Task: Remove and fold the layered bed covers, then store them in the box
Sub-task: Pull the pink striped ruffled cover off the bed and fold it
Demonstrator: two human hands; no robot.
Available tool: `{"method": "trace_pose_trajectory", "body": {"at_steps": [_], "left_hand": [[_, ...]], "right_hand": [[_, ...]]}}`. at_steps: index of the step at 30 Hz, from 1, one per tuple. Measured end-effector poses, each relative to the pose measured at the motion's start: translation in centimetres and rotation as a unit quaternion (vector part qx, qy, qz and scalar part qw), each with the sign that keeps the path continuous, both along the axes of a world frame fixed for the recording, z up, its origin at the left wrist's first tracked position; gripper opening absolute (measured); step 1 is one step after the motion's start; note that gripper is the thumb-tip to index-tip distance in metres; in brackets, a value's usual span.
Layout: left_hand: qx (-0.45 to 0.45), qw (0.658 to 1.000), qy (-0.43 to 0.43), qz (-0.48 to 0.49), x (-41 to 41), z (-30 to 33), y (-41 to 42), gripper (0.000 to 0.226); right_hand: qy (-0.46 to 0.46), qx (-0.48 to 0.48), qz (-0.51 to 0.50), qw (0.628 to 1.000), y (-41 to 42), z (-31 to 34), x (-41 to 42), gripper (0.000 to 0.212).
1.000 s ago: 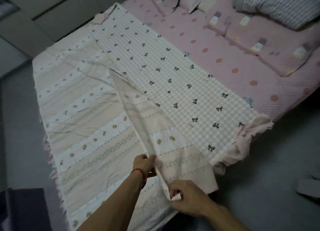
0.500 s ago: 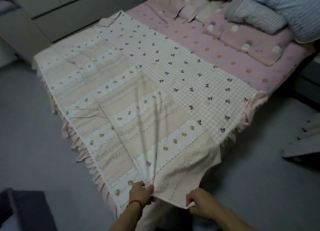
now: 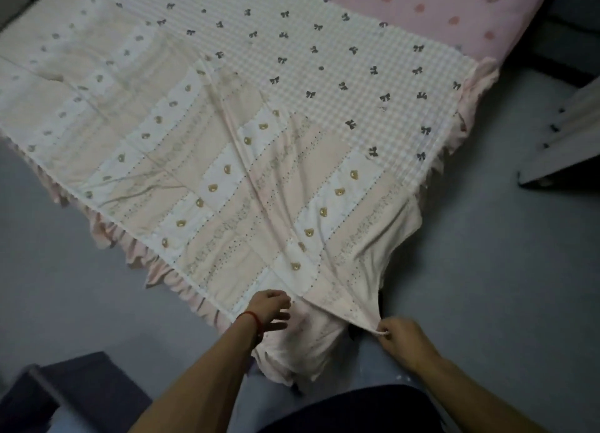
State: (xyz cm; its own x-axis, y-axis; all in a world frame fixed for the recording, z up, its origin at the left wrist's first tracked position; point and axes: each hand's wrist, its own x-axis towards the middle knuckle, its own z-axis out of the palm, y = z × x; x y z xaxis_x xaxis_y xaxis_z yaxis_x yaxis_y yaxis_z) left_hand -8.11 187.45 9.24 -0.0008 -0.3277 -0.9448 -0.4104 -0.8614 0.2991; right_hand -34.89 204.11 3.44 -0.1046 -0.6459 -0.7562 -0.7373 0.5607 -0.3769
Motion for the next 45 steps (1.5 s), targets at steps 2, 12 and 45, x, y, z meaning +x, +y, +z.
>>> {"method": "trace_pose_trajectory", "body": {"at_steps": [2,12,45], "left_hand": [[-0.013,0.998,-0.009,-0.059,1.5,-1.2,-2.0,0.011],[-0.048,0.966,-0.01,-0.253,8.4,-5.3,-7.8,0.007],[-0.206,0.977,0.047,0.026,20.1,-14.5,-9.6,0.034]], "right_hand": [[0.029,0.008,-0.066,0.997,1.9,-0.2,1.3,0.02],[-0.035,0.093,-0.396,0.913,3.6,-0.2,17.4,0.018],[-0.19,-0.19,-0.896,0.354,2.5,-11.4,32.9,0.03]]}}
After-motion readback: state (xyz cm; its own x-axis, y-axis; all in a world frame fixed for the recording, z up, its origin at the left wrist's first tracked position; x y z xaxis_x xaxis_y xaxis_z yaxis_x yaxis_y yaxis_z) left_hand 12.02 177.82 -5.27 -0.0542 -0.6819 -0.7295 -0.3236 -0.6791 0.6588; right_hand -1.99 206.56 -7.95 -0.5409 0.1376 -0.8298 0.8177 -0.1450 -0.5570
